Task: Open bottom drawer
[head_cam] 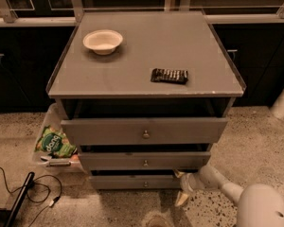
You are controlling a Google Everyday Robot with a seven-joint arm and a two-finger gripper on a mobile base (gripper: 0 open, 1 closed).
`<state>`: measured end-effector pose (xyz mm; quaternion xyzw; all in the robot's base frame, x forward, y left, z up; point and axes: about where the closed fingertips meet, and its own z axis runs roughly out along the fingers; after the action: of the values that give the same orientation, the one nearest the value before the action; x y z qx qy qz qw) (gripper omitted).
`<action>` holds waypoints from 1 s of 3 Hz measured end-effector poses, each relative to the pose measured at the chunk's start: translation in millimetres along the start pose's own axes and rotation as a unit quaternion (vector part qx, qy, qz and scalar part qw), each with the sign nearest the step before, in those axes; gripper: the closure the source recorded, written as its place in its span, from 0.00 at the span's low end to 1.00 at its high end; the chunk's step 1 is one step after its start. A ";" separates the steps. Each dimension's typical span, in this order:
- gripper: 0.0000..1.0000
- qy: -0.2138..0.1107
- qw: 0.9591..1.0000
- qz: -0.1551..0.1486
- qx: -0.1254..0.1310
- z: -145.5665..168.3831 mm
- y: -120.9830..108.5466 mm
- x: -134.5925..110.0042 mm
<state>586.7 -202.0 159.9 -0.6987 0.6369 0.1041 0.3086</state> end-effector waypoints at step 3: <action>0.65 -0.022 1.000 0.009 -0.009 -8.7 13.1 -9.2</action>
Offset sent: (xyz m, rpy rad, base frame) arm 0.0017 0.0016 0.0026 0.0153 0.0058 0.0055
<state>570.6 -199.3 167.8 -0.6934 0.6352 0.1280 0.3153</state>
